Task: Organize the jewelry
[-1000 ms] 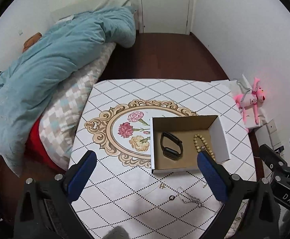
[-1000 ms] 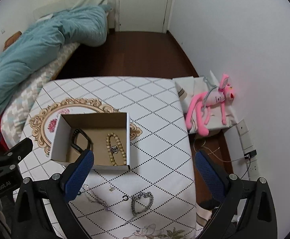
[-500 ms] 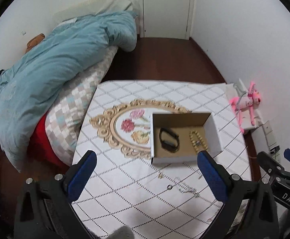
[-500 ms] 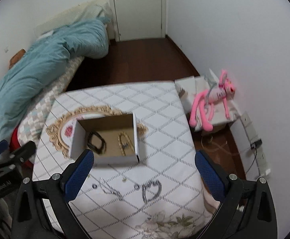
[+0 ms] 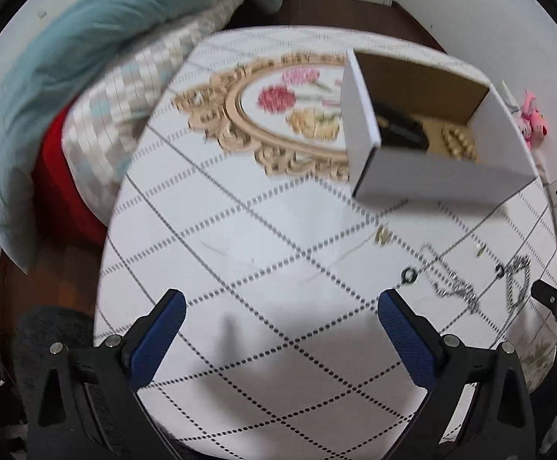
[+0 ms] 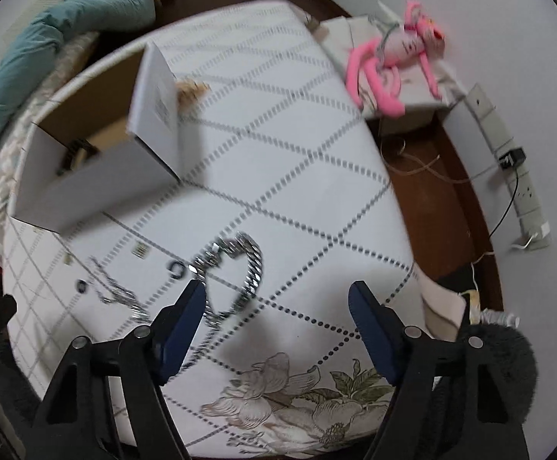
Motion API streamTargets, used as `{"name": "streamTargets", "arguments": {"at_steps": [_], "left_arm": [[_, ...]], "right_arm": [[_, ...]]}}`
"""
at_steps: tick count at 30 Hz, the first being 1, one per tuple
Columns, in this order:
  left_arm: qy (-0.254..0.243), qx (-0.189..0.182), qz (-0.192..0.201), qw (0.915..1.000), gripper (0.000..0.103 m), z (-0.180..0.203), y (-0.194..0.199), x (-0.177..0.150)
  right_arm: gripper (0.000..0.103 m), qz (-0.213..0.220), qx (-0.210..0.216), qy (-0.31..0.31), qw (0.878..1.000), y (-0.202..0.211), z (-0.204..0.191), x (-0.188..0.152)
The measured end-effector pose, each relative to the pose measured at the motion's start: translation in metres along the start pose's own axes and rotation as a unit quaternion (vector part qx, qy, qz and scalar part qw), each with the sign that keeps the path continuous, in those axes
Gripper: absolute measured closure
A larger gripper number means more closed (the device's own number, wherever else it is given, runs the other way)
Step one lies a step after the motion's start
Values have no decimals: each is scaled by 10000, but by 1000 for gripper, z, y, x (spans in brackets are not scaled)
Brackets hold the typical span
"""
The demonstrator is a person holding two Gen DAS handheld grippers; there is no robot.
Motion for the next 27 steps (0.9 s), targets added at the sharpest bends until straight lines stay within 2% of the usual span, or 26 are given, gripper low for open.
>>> {"name": "streamTargets", "arguments": {"at_steps": [1,4,8,9,11,12,20,27], "left_arm": [[-33,-13,-9,10000,1,3,-2,-3],[-203,-101,-14,9997,7,17,-3,-10],[-479,-202,83,9986,8,42,2,-12],[-528,-219,104,9983,8,48,3,-12],[-584,-284,108,9978,8,57,4,-12],[-602,-315,110,9976,8,60,5,-11],[-907,-597,107,9940,8,92,14,-18],[-1243,-849,-53,9886,8,129,7,-18]], "right_arm": [[27,-29,-6,-12,10000,-5,1,-2],[43,-84,-91,57,9999,-19,1,-6],[53,135,-256,321,9991,-20,-7,-5],[60,185,-293,377,9987,-20,-10,-4],[88,279,-272,427,9983,-18,-12,-2],[95,291,-218,394,9986,-18,-12,-1],[95,663,191,-13,9976,11,8,5],[95,676,342,-159,9970,13,13,1]]}}
Point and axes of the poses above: each gripper's, at about its wrist camera, not at the fingertips, and y roughly against the way its jaws point, z to its right, x to its top, the point moved 7 cm from there along -y, roughly the way its jaws point, and after that the axes turned 11 degrees about x, right-handed, at the moved point
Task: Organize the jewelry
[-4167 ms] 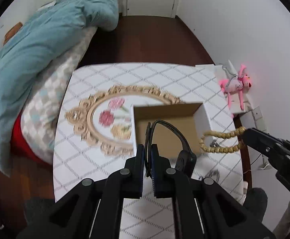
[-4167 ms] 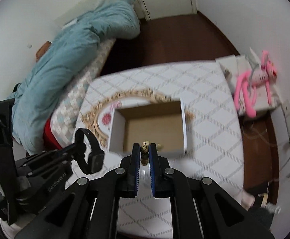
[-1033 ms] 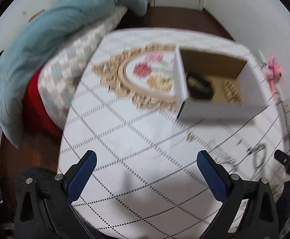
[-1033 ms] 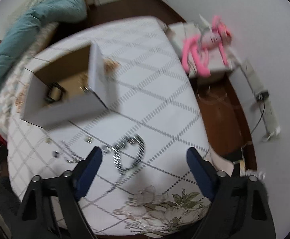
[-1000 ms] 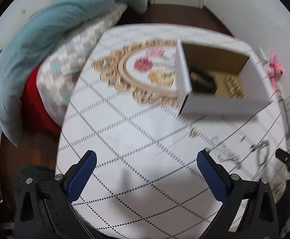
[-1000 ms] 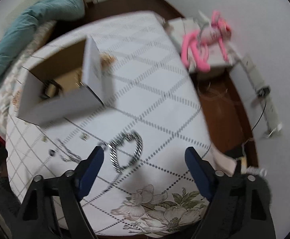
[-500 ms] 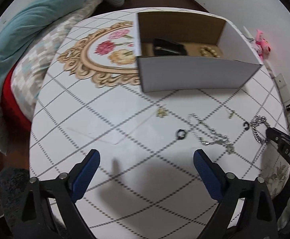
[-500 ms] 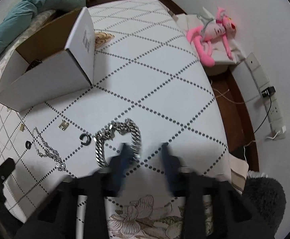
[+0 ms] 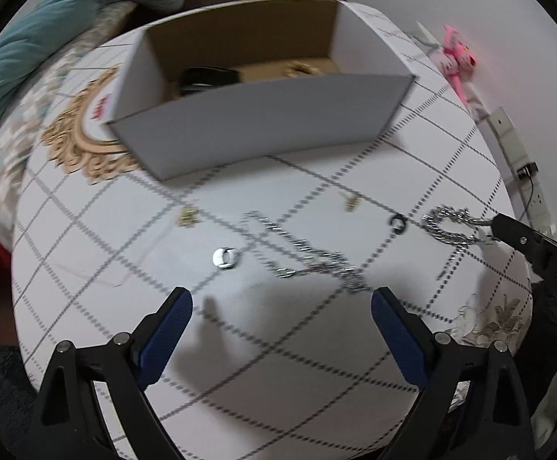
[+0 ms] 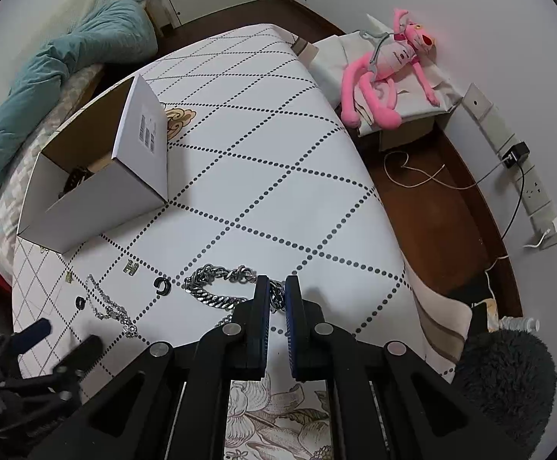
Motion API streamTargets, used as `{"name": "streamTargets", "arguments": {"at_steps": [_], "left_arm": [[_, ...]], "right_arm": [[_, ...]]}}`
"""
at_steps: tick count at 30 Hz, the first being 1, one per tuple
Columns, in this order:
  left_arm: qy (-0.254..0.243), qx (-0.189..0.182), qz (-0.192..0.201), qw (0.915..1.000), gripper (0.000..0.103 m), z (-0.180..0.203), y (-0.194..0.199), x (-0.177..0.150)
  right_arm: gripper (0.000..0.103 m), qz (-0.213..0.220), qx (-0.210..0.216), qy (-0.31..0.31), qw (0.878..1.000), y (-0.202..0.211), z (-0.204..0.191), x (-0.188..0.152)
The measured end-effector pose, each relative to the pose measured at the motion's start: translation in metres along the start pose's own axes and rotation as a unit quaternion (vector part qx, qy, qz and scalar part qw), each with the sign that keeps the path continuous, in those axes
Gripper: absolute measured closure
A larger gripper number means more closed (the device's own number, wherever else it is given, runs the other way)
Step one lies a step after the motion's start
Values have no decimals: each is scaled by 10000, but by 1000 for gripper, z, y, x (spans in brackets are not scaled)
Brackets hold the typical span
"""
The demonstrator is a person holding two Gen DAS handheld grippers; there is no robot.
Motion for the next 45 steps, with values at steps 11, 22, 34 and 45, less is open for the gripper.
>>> {"name": "streamTargets", "arguments": {"at_steps": [11,22,34,45], "left_arm": [[-29,155,66,9999,48,18,-10,15],[420,-351,180,9983,103,-13,-3,23],[817,-796,655,9913,103,-70,63,17],[834,-1176,1316,9808,103,-85,139,80]], "right_arm": [[95,-77,-23,-237,9997,-10,12,-2],[95,-40,262,-168,9995,-4,-1,-1],[95,234,1027,141,9943,39,-45,19],[95,596,1702,532,9822,98,-96,64]]}}
Point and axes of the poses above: each gripper's, at about its wrist camera, not at the fingertips, and y roughly against the way its jaws point, z to its right, x to its top, the point moved 7 cm from there along -y, roughly the way its jaws point, and after that the axes turned 11 degrees about x, right-handed, at the moved point
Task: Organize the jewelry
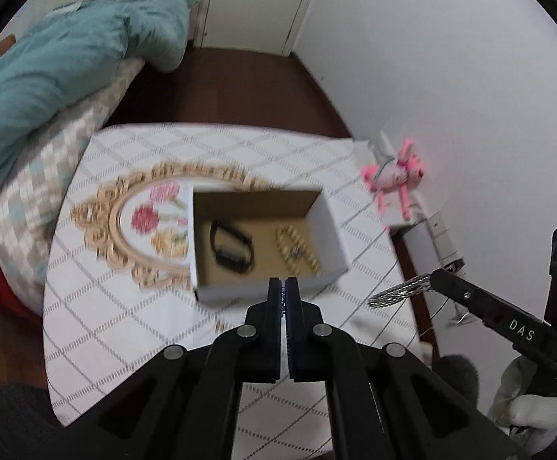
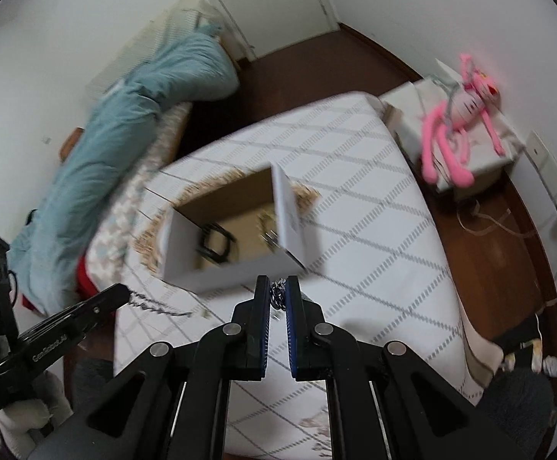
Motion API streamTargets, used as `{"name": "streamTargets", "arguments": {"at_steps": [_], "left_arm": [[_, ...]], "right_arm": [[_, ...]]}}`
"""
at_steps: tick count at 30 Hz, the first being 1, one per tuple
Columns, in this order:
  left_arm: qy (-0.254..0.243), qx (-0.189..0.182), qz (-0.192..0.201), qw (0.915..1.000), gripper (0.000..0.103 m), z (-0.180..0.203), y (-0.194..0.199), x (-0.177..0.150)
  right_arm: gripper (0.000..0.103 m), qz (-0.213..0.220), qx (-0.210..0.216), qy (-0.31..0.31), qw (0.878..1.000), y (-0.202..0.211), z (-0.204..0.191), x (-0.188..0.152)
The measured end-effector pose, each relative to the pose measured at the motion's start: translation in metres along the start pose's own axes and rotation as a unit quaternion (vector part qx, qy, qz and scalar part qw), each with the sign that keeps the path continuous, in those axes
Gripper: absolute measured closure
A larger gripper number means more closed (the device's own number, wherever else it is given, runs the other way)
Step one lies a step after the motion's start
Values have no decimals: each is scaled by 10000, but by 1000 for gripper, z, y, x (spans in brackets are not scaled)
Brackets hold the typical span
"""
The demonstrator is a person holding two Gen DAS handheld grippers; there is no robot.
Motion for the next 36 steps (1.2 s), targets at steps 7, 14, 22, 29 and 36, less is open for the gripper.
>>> {"name": "streamTargets", "arguments": {"at_steps": [7,14,22,29,36], "left_arm": [[-209,99,105,9997,103,-2,-14,59],[-125,86,-470,9988,103,-15,-71,79],[-69,435,-999,9940,100,-26,-115,90],[-27,1026,-1113,9885,87,-45,-131,86],[6,1437,-844,9860,27,-57,-126,67]], "right_arm": [[95,33,149,452,9989,-15,-39,56],[95,-276,2,430,9987,-67,-37,93],[95,-946,-360,504,9936,-134,-18,106],[94,-1479,-854,653,9831,-166,2,97],[73,-1323,-1134,732,9820,-155,7,91]]}}
Point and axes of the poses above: each gripper's, at about its wrist camera, not at the fingertips, and y roughly against the way its jaws point, z to its right, x to its top, the point moved 7 cm from there along -y, roughly the way its jaws point, and after that the axes turned 11 degrees about x, right-handed, at the moved point
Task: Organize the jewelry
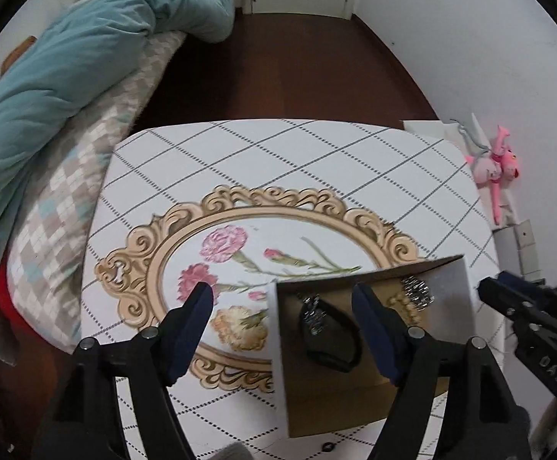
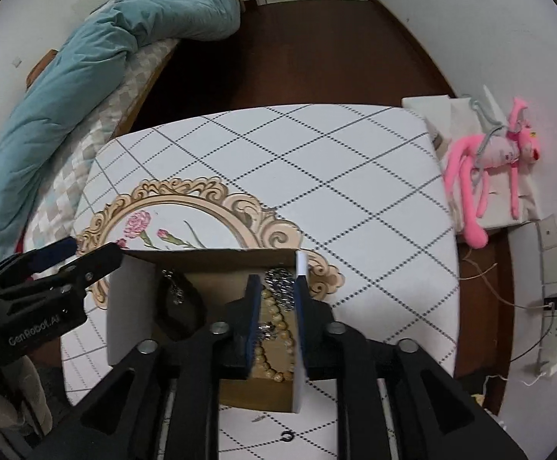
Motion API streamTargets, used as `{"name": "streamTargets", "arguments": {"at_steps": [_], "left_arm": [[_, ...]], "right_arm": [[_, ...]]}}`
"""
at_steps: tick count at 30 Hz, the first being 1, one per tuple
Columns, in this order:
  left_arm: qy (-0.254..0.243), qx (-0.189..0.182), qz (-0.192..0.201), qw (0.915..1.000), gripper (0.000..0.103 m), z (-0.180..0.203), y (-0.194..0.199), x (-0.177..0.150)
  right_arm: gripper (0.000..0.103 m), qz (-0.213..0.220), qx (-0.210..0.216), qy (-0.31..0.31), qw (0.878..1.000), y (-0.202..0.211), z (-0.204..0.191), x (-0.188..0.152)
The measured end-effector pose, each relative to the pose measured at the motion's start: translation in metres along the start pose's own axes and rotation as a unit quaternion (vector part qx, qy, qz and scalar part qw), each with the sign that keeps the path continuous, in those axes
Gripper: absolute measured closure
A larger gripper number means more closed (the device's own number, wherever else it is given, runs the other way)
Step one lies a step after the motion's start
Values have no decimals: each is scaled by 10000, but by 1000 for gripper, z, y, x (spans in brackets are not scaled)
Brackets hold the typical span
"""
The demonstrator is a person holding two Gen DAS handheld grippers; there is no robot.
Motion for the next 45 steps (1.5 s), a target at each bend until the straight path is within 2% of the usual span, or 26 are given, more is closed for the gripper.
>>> {"name": "streamTargets", "arguments": {"at_steps": [1,2,3,4,6,13,23,34,45], "left_arm": [[18,27,16,10000,24,-1,0,-3],[52,46,33,10000,12,-3,-1,-7],[95,71,61,9999,2,-4,-1,-13],[102,112,90,9998,0,-5,-1,-17],[67,256,146,9995,0,-5,-2,-24],[68,396,382,9985,0,-7,6,-42],[225,364,621,9972,0,-9,32,-59],[343,432,1255,9906,0,-15,100,-80],[403,264,1601,9859,0,-19,153,-93]], "right_arm": [[63,19,-66,21,10000,1,0,-3],[57,50,-161,47,9998,3,1,-6],[39,79,-297,94,9995,4,2,-10],[18,97,-446,142,9989,5,3,-15],[5,118,-681,233,9973,6,5,-24],[0,269,-1048,322,9936,10,10,-49],[0,495,-982,189,9938,27,10,-61],[0,1248,-943,266,9873,95,-13,-84],[0,1938,-810,303,9772,166,-35,-100]]}}
Point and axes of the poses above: each gripper's, at about its wrist camera, not at the fingertips, and y roughly against the way its jaws point, z to its right, x to its top, the point moved 7 cm from there along -y, roughly the way its jaws point, and after that the axes turned 11 degrees about x, right-handed, at the moved point
